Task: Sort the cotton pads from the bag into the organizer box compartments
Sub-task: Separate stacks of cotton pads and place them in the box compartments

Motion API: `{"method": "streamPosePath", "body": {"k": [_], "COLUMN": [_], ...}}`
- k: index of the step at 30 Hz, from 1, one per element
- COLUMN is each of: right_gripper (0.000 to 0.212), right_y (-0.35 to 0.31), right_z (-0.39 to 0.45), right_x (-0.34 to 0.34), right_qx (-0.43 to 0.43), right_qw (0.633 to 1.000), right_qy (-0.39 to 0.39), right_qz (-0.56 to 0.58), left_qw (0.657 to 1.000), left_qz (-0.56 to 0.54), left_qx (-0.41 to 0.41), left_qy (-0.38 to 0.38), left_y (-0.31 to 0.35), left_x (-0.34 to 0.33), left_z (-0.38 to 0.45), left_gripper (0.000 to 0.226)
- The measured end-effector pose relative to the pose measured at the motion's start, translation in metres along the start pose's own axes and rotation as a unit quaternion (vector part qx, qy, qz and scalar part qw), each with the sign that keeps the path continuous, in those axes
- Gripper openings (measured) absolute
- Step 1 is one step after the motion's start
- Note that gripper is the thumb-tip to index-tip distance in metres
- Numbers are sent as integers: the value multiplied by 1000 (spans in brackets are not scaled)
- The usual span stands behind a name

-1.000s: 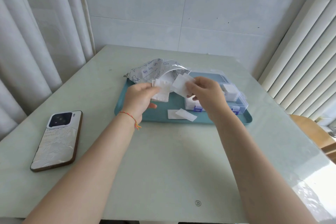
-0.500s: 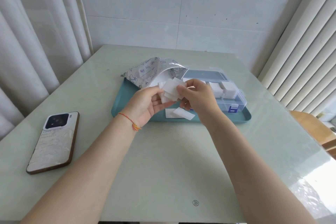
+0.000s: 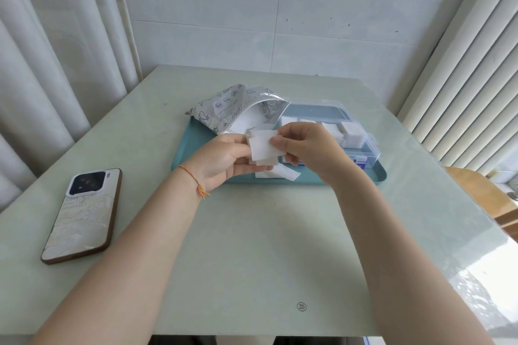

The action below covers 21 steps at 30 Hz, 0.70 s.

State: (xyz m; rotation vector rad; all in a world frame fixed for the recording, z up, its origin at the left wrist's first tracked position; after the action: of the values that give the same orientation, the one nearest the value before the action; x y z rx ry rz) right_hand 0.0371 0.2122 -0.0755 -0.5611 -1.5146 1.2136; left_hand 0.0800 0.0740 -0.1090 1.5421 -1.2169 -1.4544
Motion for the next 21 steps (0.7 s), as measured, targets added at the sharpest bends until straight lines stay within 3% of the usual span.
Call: {"method": "streamPosePath", "body": {"k": [7, 15, 18, 21], "right_gripper": [8, 18, 13, 9], "right_y": [2, 6, 14, 16], "right_z": [2, 4, 4, 4], "right_x": [4, 10, 17, 10], "right_qx": [-3, -19, -45, -67], "right_qw": [999, 993, 989, 983], "right_qy": [47, 108, 135, 101], "right_qz": [-10, -39, 45, 137], "left_qw": [998, 1000, 998, 993], "left_qz": [12, -1, -34, -73], "left_qx": [1, -18, -26, -38], "left_qy": [-60, 8, 50, 82], "left_y": [0, -2, -2, -2], "left_x": [-7, 1, 7, 13], "left_z": [-3, 1, 3, 4], "left_gripper": [41, 36, 34, 32]}}
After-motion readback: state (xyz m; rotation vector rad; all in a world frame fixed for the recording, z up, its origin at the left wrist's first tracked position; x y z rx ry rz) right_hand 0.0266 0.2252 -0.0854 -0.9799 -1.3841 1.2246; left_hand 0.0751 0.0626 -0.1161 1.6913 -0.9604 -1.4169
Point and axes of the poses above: each hand's wrist, its own z-axis towards the middle knuckle, its own x-axis out of the back of the hand, y = z × x, the point moved 8 cm from there along z, towards the middle knuckle, and after that the axes turned 7 degrees about -z, right-handed, at the moved point
